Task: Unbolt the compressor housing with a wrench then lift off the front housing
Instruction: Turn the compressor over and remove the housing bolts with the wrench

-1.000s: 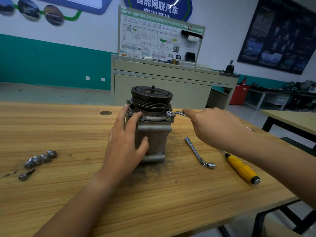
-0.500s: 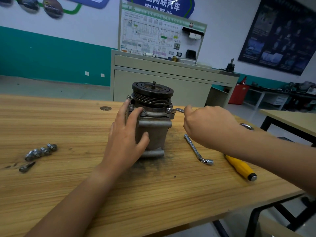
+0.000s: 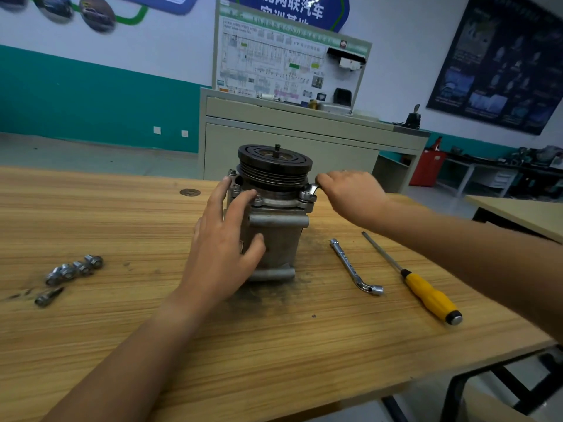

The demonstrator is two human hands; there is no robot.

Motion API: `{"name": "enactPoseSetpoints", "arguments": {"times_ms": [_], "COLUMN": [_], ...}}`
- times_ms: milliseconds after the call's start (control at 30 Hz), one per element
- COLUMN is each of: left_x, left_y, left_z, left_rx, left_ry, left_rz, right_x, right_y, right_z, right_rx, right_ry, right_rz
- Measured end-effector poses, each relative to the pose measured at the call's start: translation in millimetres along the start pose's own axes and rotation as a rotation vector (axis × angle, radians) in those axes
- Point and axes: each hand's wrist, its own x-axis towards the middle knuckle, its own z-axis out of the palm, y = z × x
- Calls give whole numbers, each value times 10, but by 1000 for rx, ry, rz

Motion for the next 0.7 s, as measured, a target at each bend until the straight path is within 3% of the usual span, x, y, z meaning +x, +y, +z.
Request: {"name": "enactPoseSetpoints", "arguments": {"times_ms": [167,300,467,700], "left_x": [27,21,17,0], "left_y": [-51,-43,-40,-34], "left_z": [-28,-5,-3,14], "left_rx": [22,36,63,69], "left_ry": [-6,5,48,45], "left_rz": [-17,13,62,71], "right_x": [-27,-278,-566,-590], "right_y": [-24,-24,-107,-207], "right_z": [40,-136,-256,-428], "right_rx": [60,264,138,118], "right_ry": [113,352,36,-132], "right_rz": [44,254,281,203]}}
